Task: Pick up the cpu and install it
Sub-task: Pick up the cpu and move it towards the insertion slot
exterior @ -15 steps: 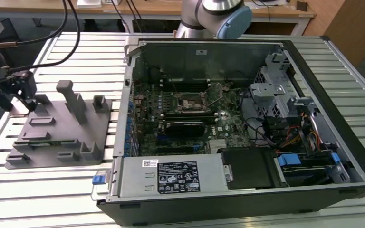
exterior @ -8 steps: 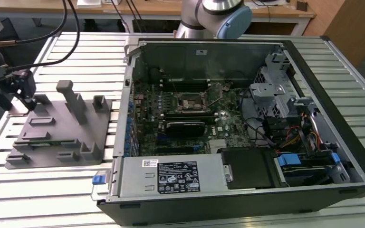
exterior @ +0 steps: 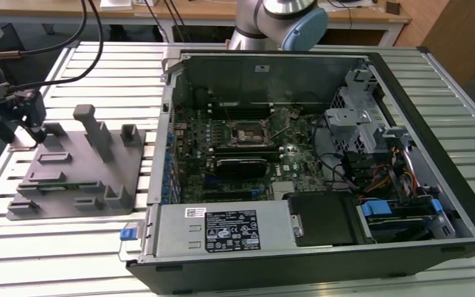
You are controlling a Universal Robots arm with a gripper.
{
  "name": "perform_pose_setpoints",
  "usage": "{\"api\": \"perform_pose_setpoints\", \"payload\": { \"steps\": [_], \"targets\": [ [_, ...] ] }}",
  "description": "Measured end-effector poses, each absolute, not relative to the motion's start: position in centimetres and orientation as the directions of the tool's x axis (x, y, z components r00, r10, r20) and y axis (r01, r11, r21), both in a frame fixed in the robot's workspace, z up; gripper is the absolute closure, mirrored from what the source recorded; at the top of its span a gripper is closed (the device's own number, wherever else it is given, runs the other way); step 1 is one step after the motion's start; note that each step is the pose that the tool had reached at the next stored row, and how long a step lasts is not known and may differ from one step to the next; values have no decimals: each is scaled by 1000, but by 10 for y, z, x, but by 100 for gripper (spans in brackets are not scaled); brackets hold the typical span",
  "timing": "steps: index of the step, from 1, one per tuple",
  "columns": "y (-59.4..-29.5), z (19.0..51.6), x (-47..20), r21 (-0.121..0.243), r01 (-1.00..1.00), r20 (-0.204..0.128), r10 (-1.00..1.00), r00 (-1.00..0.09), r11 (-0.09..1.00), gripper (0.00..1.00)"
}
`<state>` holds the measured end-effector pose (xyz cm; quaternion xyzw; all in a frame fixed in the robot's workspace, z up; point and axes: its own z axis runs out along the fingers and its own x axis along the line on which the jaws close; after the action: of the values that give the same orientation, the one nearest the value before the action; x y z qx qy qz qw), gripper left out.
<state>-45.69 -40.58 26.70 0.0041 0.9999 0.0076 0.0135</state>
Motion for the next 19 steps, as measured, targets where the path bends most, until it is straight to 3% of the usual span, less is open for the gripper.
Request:
{"api": "perform_pose_setpoints", "payload": {
  "steps": [19],
  "targets": [
    [-406, 277, -457, 15, 8, -27, 8, -1000, 1000, 47]
  ]
}}
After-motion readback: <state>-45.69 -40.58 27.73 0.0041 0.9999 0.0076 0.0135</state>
